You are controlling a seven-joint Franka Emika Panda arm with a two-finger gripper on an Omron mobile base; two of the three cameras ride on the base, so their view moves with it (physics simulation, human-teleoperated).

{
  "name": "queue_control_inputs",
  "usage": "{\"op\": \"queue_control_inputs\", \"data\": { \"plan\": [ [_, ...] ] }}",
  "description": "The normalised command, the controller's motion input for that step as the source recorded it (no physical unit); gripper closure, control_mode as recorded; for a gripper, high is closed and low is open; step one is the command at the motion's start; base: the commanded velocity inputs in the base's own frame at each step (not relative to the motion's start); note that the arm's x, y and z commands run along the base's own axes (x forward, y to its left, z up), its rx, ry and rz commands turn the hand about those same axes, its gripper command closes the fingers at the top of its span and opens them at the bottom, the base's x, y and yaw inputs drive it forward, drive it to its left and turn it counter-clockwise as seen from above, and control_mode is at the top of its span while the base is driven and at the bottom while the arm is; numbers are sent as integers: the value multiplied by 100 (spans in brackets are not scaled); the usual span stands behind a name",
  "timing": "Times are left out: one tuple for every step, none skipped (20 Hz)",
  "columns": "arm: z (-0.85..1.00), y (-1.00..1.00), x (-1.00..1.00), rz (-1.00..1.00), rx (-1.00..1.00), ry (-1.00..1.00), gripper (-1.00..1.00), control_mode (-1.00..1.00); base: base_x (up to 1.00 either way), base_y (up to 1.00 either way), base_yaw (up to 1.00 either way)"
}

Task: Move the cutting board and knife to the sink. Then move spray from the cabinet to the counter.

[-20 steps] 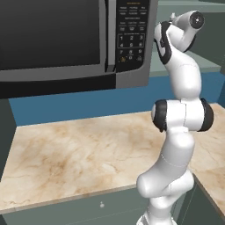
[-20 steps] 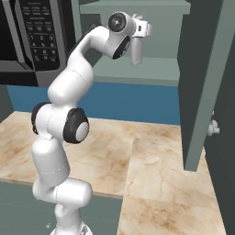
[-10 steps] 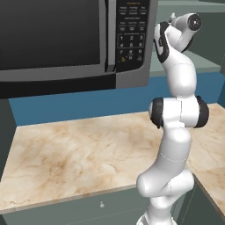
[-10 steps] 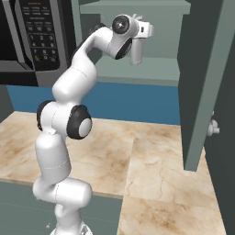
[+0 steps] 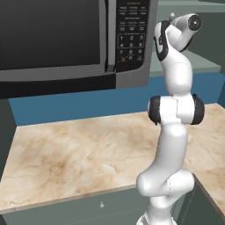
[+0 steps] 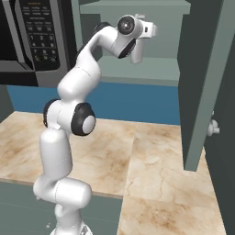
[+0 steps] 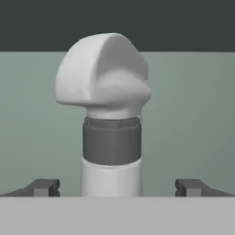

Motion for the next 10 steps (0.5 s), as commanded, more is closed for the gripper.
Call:
{"op": "queue_control_inputs", "data": {
  "plan": [
    [0, -10, 19, 1, 0, 0, -100, -100, 0, 0, 0],
    [0, -9, 18, 1, 0, 0, -100, -100, 0, 0, 0],
    [0, -6, 16, 1, 0, 0, 100, -100, 0, 0, 0],
    [0, -2, 12, 1, 0, 0, 100, -100, 0, 0, 0],
    [0, 0, 10, 2, 0, 0, 100, -100, 0, 0, 0],
    [0, 0, 6, 2, 0, 0, 100, -100, 0, 0, 0],
    [0, 0, 1, 1, 0, 0, 100, -100, 0, 0, 0],
    [0, 0, 1, 1, 0, 0, 100, -100, 0, 0, 0],
    [0, 0, 0, 0, 0, 0, 100, -100, 0, 0, 0],
    [0, 0, 0, 0, 0, 0, 100, -100, 0, 0, 0]
  ]
}}
